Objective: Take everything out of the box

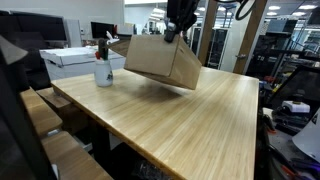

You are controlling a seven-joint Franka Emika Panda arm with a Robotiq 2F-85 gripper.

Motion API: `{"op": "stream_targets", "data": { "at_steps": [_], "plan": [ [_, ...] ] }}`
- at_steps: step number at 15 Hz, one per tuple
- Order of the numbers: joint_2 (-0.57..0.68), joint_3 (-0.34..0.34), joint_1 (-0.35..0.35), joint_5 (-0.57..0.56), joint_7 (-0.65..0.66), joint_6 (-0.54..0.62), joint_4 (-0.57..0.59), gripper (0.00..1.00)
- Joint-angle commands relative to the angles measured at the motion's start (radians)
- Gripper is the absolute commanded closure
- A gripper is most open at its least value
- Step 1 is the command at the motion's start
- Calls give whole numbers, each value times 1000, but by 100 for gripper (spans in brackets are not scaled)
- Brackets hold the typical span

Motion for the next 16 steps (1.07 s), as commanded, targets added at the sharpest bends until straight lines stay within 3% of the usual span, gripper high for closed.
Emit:
{"op": "stream_targets", "data": {
  "at_steps": [1,13,16],
  "plan": [
    [-66,0,-12,36,10,14,-31,96],
    [-123,-5,-10,70,35,28,-71,96],
    [-130,-14,4,135,18,49,-78,96]
  ]
}}
